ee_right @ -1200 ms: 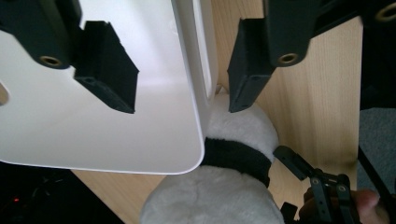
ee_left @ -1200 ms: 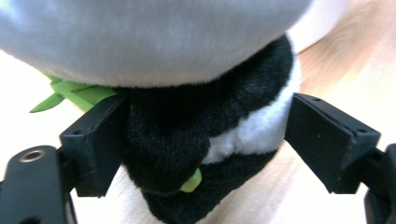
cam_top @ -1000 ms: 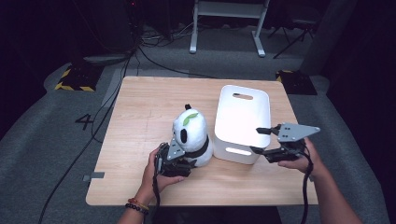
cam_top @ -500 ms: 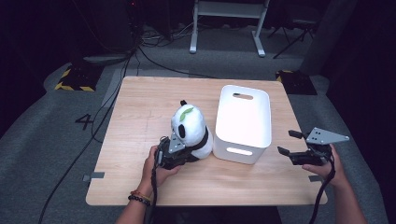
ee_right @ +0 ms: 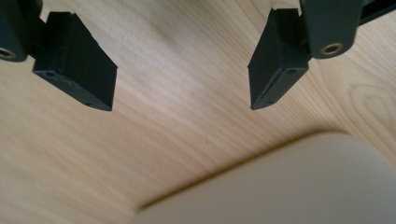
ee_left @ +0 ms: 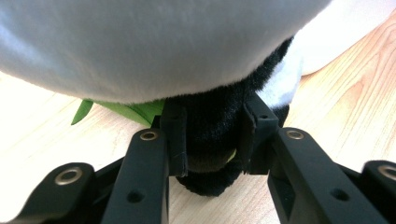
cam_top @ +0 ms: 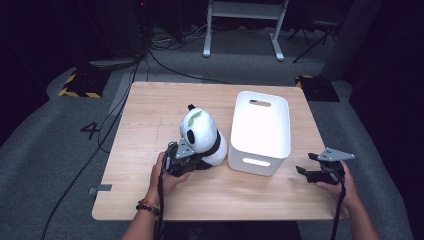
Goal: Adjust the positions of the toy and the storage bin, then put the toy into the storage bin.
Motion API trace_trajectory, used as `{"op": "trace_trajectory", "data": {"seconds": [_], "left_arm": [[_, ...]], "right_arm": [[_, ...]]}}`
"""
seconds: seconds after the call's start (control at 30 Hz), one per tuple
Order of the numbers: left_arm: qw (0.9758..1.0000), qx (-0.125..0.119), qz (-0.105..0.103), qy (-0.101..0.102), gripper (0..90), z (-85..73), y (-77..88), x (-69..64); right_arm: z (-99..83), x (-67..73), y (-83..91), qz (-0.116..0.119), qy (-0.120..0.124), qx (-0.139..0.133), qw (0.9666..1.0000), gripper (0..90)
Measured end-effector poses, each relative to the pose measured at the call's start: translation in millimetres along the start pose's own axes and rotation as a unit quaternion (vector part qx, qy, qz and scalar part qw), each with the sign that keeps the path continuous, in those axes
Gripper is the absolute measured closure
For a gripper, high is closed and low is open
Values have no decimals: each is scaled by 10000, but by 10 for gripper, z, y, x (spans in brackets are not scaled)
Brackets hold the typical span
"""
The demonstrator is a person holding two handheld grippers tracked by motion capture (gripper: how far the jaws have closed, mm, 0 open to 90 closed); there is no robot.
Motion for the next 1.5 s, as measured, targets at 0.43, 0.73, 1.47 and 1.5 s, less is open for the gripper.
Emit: {"op": "trace_trajectory", "data": {"seconds": [0.43,0.73,1.47,1.5], "left_arm": [[9998,-191,9,29,711,1,6,70],[9996,-260,-30,56,711,-11,16,82],[9993,-368,31,59,714,3,88,62],[9993,-364,43,31,714,6,99,62]], "right_arm": [[-198,-49,-127,-122,-310,158,9993,200],[-231,-79,-150,4,-706,176,9974,154],[-227,-59,-153,24,-680,166,9975,153],[-227,-53,-152,27,-708,170,9973,153]]}}
Point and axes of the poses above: each handheld gripper's, and its own axes: y roughly backward along the jaws, z roughly out of its top, x roughly to its left, the point moved 8 cm from there along -y, roughly forward along the jaws, and after that the axes turned 5 degrees about z, right-handed, at the moved point
